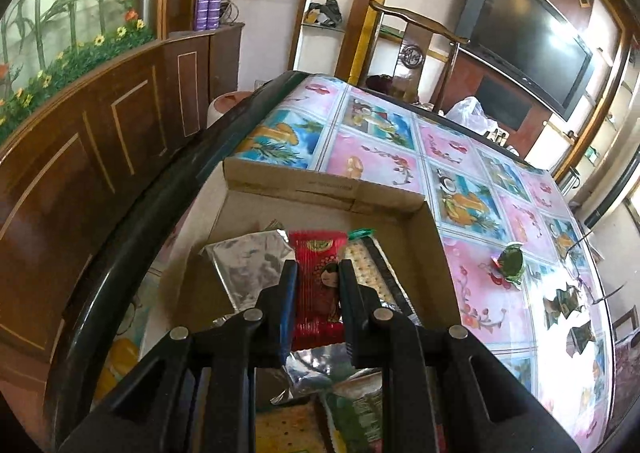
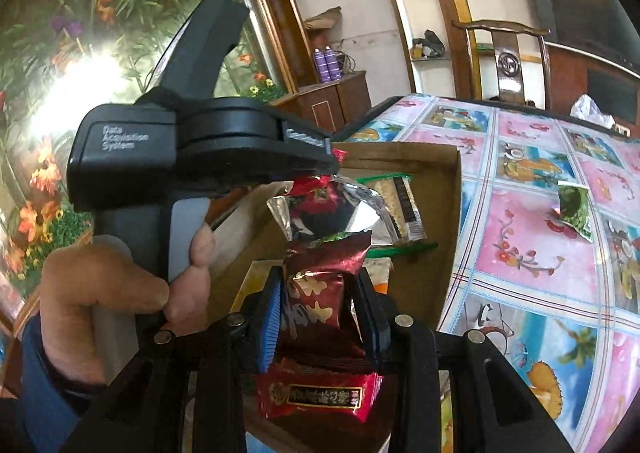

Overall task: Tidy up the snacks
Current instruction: 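Lower the candy bar and chip bag into the box and open both grippers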

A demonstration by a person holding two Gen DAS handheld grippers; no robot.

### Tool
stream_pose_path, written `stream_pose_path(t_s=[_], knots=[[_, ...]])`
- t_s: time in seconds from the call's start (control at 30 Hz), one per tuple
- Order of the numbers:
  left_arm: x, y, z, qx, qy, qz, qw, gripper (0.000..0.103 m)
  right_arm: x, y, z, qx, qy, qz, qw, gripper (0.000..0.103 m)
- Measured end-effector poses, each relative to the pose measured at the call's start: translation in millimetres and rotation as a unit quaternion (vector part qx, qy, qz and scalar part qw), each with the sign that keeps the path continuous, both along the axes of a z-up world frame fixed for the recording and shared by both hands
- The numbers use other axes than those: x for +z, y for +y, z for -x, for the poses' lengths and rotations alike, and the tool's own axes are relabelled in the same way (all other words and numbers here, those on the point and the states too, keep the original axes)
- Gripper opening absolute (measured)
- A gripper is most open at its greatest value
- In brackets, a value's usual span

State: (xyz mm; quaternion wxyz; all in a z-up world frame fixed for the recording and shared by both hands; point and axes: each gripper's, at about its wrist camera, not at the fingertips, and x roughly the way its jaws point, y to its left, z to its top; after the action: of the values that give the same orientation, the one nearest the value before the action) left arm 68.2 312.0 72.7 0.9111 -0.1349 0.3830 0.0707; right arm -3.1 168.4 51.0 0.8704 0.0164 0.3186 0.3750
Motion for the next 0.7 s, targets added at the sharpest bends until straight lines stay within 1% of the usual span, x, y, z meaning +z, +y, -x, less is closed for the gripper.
stream_pose_path(t_s=[0.13, 0.17, 0.27, 0.3, 0.43, 0.57, 0.7], knots=[[4, -2, 1, -0.002, -0.011, 0.002, 0.9999, 0.020, 2, -6, -1, 0.002, 0.001, -0.013, 1.000, 0.039], [5, -2, 2, -0.003, -0.014, 0.002, 0.9999, 0.022, 3, -7, -1, 0.002, 0.002, -0.018, 1.000, 0.039], [9, -4, 5, -0.004, -0.026, 0.002, 0.9997, 0.041, 9, -15, 1, 0.002, 0.000, -0.036, 0.999, 0.042], [10, -5, 6, -0.005, -0.030, 0.000, 0.9995, 0.043, 12, -19, 1, 0.001, -0.003, -0.044, 0.999, 0.044], [16, -7, 9, -0.007, -0.047, 0.000, 0.9989, 0.044, 24, -43, 2, -0.019, -0.017, -0.070, 0.997, 0.050], [20, -8, 12, -0.009, -0.061, 0.003, 0.9981, 0.046, 28, -84, -10, -0.067, -0.010, -0.093, 0.993, 0.051], [23, -13, 14, -0.015, -0.074, 0.000, 0.9971, 0.048, 30, -146, -21, -0.146, -0.007, -0.106, 0.984, 0.050]])
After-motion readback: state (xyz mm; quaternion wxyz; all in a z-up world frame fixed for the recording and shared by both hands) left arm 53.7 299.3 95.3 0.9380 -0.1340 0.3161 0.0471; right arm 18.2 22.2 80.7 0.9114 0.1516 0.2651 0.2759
